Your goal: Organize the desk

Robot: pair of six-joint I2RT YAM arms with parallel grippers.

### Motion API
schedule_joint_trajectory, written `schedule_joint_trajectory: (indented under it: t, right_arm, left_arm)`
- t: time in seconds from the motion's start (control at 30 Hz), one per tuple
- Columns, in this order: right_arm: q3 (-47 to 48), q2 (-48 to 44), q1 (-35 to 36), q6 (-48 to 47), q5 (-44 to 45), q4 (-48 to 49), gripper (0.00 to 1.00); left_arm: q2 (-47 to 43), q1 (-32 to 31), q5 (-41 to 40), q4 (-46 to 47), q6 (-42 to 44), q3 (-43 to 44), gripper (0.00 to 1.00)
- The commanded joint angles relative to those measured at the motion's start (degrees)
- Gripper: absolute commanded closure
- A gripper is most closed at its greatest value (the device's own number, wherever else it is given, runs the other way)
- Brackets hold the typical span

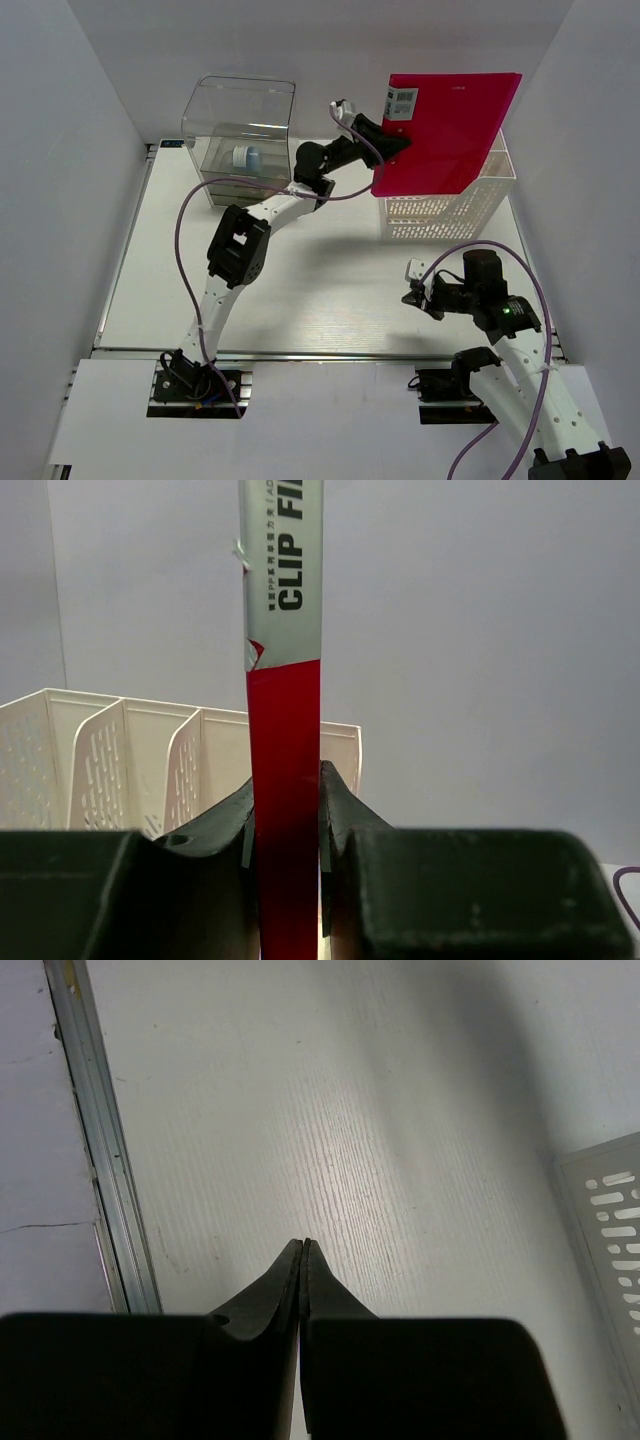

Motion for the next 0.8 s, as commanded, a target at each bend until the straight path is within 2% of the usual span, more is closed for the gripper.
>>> schedule_joint_trajectory:
  t: [0.0,0.3,0.5,0.77]
  right_arm:
    - [1.5,0.2,-0.8,0.2,-0.7,1.5,1.00]
    - [1.4,0.4,-1.1,-0.1,-1.2,1.3,1.00]
    - [1.4,0.4,-1.7,-0.2,-1.5,1.2,1.00]
    - [1.3,0.4,-1.9,-0.5,-1.8,1.1,1.00]
  left_arm:
    - [-0.4,-0.6,-2.6,5.3,-1.9,3.5,1.00]
    - [4.8,-2.3,-6.7,8.6,-3.4,5.7,1.00]
    - [9.2,-2.9,-8.0,7.7,-3.8,10.1,1.00]
    - [11.6,-3.4,-9.1,7.0,-2.8,11.2,1.00]
